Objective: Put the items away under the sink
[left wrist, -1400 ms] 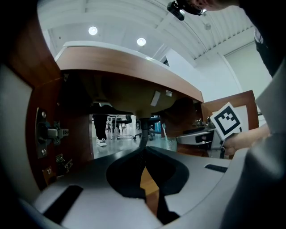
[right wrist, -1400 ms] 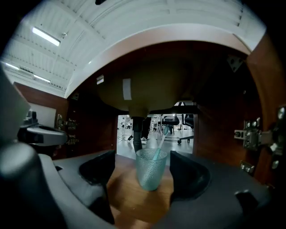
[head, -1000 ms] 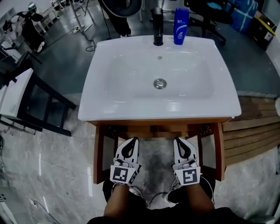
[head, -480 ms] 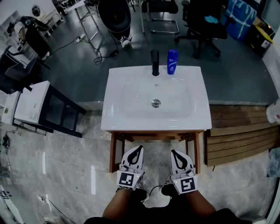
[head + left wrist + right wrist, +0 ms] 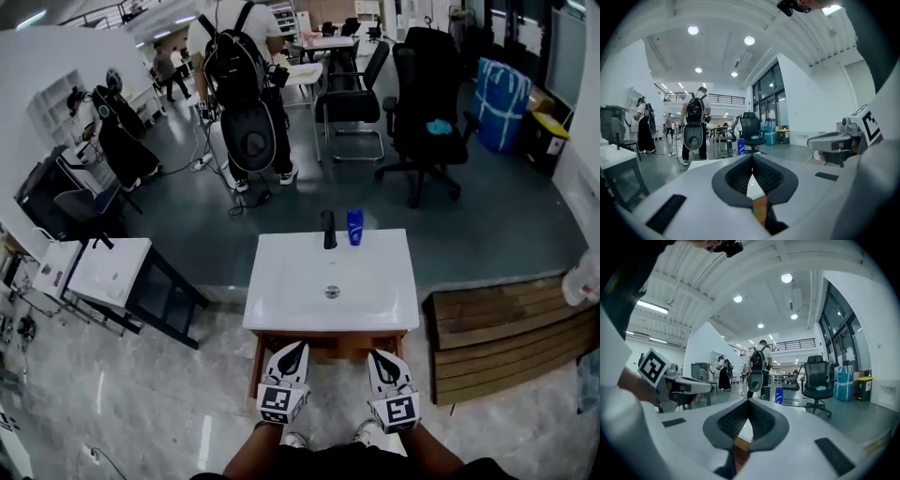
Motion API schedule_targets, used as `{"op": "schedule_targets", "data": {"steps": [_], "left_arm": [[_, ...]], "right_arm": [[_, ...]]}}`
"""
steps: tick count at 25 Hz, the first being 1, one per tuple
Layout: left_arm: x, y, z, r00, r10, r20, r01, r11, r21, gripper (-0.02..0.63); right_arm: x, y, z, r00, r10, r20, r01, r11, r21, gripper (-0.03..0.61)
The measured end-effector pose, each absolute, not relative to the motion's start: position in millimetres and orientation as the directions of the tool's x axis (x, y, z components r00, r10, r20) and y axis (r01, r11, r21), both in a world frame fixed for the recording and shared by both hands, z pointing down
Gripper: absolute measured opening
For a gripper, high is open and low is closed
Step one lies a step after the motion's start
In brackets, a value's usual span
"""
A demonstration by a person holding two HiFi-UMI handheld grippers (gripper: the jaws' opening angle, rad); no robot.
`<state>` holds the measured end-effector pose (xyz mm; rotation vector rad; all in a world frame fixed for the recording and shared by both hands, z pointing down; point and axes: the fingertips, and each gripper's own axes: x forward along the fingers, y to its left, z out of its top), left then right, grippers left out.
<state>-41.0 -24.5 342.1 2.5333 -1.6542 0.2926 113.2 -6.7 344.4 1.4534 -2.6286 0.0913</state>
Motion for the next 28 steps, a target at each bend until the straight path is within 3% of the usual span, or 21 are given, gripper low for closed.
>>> {"op": "schedule_targets", "data": {"steps": [15, 28], "left_arm": [[-25.4, -11.2, 302.4, 0.350, -0.928, 0.123, -0.934, -0.357, -0.031, 0.020], [-48.1, -56.0, 318.1, 0.356, -0.923, 0.148, -0.931, -0.363, -0.020, 0.020]], "right_arm": [[132.4, -1.6, 328.2, -0.569, -0.818, 0.085, -0.818, 0.573, 0.036, 0.020], [100.7, -73.5, 326.8, -0.567, -0.819, 0.092, -0.819, 0.572, 0.047, 0.020]]}}
